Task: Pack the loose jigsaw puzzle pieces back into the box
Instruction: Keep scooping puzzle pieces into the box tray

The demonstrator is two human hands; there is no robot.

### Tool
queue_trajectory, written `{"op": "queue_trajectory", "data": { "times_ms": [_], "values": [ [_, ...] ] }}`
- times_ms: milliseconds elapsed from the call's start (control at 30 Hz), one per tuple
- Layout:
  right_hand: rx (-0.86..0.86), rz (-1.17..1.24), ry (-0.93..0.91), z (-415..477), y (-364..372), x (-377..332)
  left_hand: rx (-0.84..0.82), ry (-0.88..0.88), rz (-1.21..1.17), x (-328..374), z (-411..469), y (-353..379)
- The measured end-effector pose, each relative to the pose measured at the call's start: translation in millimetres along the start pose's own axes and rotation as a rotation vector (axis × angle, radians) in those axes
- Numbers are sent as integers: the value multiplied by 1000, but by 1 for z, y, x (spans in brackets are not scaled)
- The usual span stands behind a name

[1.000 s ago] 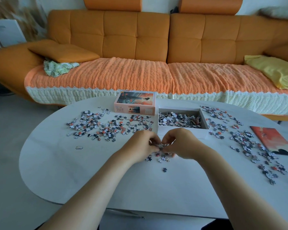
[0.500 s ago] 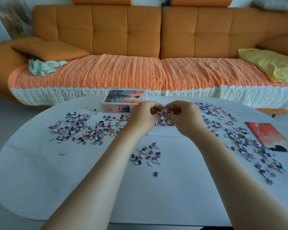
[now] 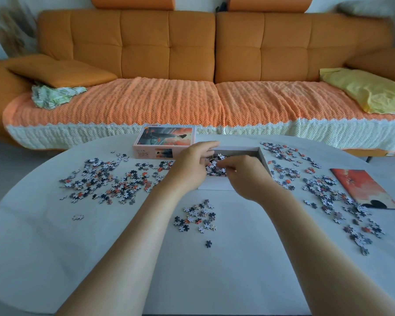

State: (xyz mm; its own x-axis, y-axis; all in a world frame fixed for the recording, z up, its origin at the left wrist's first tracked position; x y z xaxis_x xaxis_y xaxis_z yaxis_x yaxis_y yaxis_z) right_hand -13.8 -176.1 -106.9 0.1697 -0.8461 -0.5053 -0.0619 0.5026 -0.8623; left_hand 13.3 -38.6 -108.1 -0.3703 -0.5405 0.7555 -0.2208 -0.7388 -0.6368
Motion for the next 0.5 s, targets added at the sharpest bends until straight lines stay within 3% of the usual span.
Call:
{"op": "queue_trajectory", "data": {
  "times_ms": [133,267,333,433,500],
  "values": [
    [-124,-114,-22,-5,12,-2,91,87,130,0,-8,-8],
    [-42,-177,-13,-1,8,7,-74,131,573,-6,-16,11],
    [-105,-134,-56,0,12,1,-136,99,697,-8,-18,20],
    [-223,-168,-10,-3,22,1,-138,91,674,-7,-17,21],
    [-196,-239,2,-3,19,5,-122,98,593,-7,-19,19]
  ]
}}
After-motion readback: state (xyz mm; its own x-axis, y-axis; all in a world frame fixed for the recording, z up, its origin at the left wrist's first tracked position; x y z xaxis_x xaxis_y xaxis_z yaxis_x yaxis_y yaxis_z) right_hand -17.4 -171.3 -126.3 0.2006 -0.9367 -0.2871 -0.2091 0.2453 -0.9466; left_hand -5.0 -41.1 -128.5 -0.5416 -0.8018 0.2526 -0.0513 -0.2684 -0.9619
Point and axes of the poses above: each hand's wrist, its own z-axis towards the middle knuckle, its own y-axis out of the palm, x = y × z, the point moved 7 cm from there along z, towards the middle knuckle, and after that the axes turned 7 degrees about -x, right-handed, at the moved point
